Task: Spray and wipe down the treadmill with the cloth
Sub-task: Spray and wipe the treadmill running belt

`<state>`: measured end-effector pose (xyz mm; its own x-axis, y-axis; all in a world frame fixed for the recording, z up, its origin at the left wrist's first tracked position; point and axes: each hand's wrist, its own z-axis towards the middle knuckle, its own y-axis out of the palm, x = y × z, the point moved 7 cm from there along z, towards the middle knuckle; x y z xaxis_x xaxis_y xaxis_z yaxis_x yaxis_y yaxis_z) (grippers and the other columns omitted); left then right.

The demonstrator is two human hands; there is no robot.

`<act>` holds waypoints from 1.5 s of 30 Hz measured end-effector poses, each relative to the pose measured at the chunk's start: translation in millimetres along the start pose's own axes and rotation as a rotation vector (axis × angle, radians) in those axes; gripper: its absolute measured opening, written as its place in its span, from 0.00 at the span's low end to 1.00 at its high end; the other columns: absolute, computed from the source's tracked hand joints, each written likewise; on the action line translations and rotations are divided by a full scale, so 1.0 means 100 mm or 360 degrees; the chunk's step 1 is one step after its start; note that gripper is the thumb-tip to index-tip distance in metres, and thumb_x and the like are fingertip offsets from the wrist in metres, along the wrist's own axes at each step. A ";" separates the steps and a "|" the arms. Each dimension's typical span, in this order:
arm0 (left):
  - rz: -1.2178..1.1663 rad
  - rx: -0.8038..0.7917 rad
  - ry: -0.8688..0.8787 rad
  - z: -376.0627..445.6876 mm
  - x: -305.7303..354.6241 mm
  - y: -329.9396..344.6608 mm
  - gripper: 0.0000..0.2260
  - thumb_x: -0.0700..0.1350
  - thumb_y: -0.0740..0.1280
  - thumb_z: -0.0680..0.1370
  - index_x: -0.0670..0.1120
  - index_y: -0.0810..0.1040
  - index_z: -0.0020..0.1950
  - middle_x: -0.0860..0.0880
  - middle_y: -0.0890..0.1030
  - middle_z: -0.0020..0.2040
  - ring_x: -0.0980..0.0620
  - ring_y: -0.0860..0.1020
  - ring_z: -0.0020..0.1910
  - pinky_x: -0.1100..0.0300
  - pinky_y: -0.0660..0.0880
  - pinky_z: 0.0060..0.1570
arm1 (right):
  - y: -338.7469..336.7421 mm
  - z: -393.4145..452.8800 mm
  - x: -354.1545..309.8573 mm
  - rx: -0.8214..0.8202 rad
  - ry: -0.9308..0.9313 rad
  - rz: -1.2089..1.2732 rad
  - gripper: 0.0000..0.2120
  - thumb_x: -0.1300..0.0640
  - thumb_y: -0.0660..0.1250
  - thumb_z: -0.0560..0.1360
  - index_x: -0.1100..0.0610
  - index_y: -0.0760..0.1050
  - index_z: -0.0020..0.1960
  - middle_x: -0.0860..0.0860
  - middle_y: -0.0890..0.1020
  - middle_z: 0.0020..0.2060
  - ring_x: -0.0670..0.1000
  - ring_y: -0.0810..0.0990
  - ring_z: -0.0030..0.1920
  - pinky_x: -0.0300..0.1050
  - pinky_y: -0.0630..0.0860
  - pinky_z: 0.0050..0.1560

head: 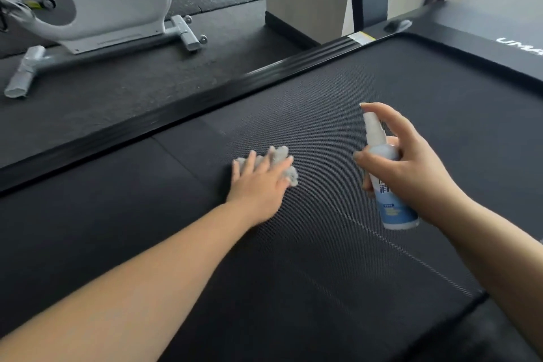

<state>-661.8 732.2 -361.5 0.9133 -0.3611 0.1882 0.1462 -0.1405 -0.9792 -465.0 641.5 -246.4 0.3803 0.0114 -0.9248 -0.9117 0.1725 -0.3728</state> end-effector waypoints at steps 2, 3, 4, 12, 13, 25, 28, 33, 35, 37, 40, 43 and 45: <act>-0.0015 -0.0080 0.0140 -0.08 0.01 0.03 0.21 0.55 0.45 0.82 0.63 0.48 0.76 0.53 0.45 0.79 0.45 0.41 0.77 0.41 0.39 0.72 | 0.05 0.00 -0.07 -0.0014 -0.0031 0.0002 0.30 0.63 0.70 0.75 0.34 0.69 0.67 0.51 0.81 0.30 0.50 0.82 0.28 0.40 0.80 0.34; 0.0027 -0.0071 0.0142 -0.07 -0.09 0.00 0.22 0.54 0.46 0.82 0.62 0.49 0.76 0.53 0.46 0.79 0.45 0.43 0.77 0.41 0.41 0.73 | 0.07 -0.01 -0.09 -0.0019 -0.0043 0.0004 0.30 0.63 0.70 0.75 0.34 0.69 0.67 0.51 0.81 0.31 0.50 0.82 0.28 0.39 0.80 0.34; 0.0102 -0.0017 0.0081 -0.06 -0.26 -0.04 0.22 0.54 0.47 0.82 0.61 0.50 0.76 0.51 0.49 0.79 0.44 0.47 0.77 0.40 0.46 0.72 | 0.08 -0.02 -0.11 -0.0024 -0.0049 0.0007 0.29 0.63 0.70 0.75 0.34 0.69 0.66 0.51 0.80 0.31 0.49 0.82 0.28 0.39 0.80 0.34; 0.0008 -0.0047 -0.1016 -0.26 -1.36 -0.18 0.21 0.56 0.43 0.81 0.63 0.49 0.76 0.50 0.48 0.79 0.40 0.47 0.76 0.36 0.46 0.70 | 0.03 -0.14 -0.13 -0.0034 -0.0057 -0.0012 0.29 0.63 0.70 0.75 0.36 0.69 0.68 0.52 0.80 0.34 0.50 0.82 0.28 0.40 0.80 0.34; 0.0031 -0.0023 -0.0870 -0.20 -1.14 -0.17 0.21 0.55 0.44 0.81 0.63 0.49 0.76 0.50 0.48 0.79 0.39 0.47 0.76 0.36 0.46 0.69 | 0.04 -0.14 -0.14 -0.0036 -0.0060 -0.0011 0.29 0.63 0.70 0.75 0.36 0.69 0.68 0.52 0.80 0.34 0.50 0.82 0.28 0.41 0.80 0.34; -0.0185 -0.0283 0.0240 -0.26 0.76 0.10 0.20 0.56 0.44 0.82 0.67 0.52 0.74 0.54 0.43 0.79 0.43 0.37 0.76 0.36 0.33 0.69 | -0.03 -0.14 -0.18 -0.0008 -0.0142 0.0004 0.29 0.63 0.70 0.75 0.35 0.69 0.66 0.53 0.81 0.33 0.51 0.82 0.29 0.45 0.81 0.38; -0.0205 -0.0353 0.0388 -0.43 1.01 0.13 0.20 0.56 0.45 0.82 0.67 0.54 0.74 0.53 0.42 0.79 0.44 0.36 0.76 0.37 0.31 0.69 | -0.04 -0.16 -0.19 -0.0010 -0.0154 -0.0013 0.29 0.63 0.70 0.75 0.37 0.69 0.67 0.55 0.81 0.34 0.52 0.82 0.30 0.46 0.81 0.38; -0.0041 -0.0287 0.0584 -0.78 1.29 0.25 0.21 0.57 0.48 0.81 0.65 0.52 0.74 0.51 0.43 0.79 0.42 0.37 0.76 0.35 0.34 0.69 | -0.08 -0.18 -0.17 -0.0019 -0.0132 -0.0018 0.29 0.62 0.70 0.75 0.36 0.69 0.68 0.58 0.80 0.38 0.59 0.84 0.32 0.56 0.83 0.41; 0.0011 -0.0270 0.0641 -0.92 1.30 0.27 0.21 0.58 0.49 0.81 0.66 0.50 0.75 0.51 0.42 0.79 0.43 0.37 0.76 0.35 0.35 0.69 | -0.11 -0.21 -0.16 -0.0009 -0.0130 -0.0009 0.29 0.62 0.70 0.75 0.36 0.68 0.68 0.56 0.80 0.38 0.56 0.83 0.31 0.52 0.83 0.40; 0.0077 -0.0241 0.0695 -1.03 1.26 0.28 0.22 0.58 0.49 0.81 0.66 0.48 0.75 0.52 0.41 0.79 0.44 0.37 0.76 0.37 0.36 0.70 | -0.14 -0.22 -0.15 -0.0007 -0.0118 0.0052 0.29 0.63 0.70 0.75 0.38 0.69 0.69 0.53 0.78 0.36 0.54 0.82 0.29 0.48 0.81 0.34; 0.0120 -0.0223 0.0662 -1.09 1.04 0.26 0.23 0.58 0.48 0.81 0.65 0.45 0.76 0.53 0.39 0.78 0.48 0.36 0.76 0.41 0.37 0.72 | -0.18 -0.22 -0.13 -0.0006 -0.0106 0.0115 0.29 0.64 0.70 0.75 0.38 0.69 0.68 0.53 0.78 0.34 0.55 0.82 0.29 0.47 0.80 0.32; 0.0106 -0.0172 0.0476 -0.95 0.67 0.17 0.23 0.58 0.46 0.81 0.63 0.45 0.76 0.54 0.39 0.78 0.49 0.37 0.76 0.43 0.37 0.73 | -0.20 -0.22 -0.12 -0.0016 -0.0118 0.0150 0.30 0.65 0.70 0.75 0.38 0.69 0.68 0.54 0.79 0.32 0.56 0.81 0.28 0.48 0.80 0.32; 0.0114 -0.0114 0.0272 -0.77 0.33 0.12 0.23 0.57 0.46 0.81 0.62 0.46 0.77 0.52 0.42 0.79 0.46 0.40 0.77 0.43 0.40 0.73 | -0.23 -0.23 -0.11 -0.0025 -0.0111 0.0173 0.30 0.65 0.70 0.75 0.38 0.70 0.68 0.54 0.78 0.32 0.56 0.81 0.29 0.48 0.80 0.32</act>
<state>-659.6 647.4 -361.5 0.8416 -0.5232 0.1342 0.0501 -0.1718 -0.9839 -452.3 615.0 -229.2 0.2882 0.0975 -0.9526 -0.9504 0.1510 -0.2720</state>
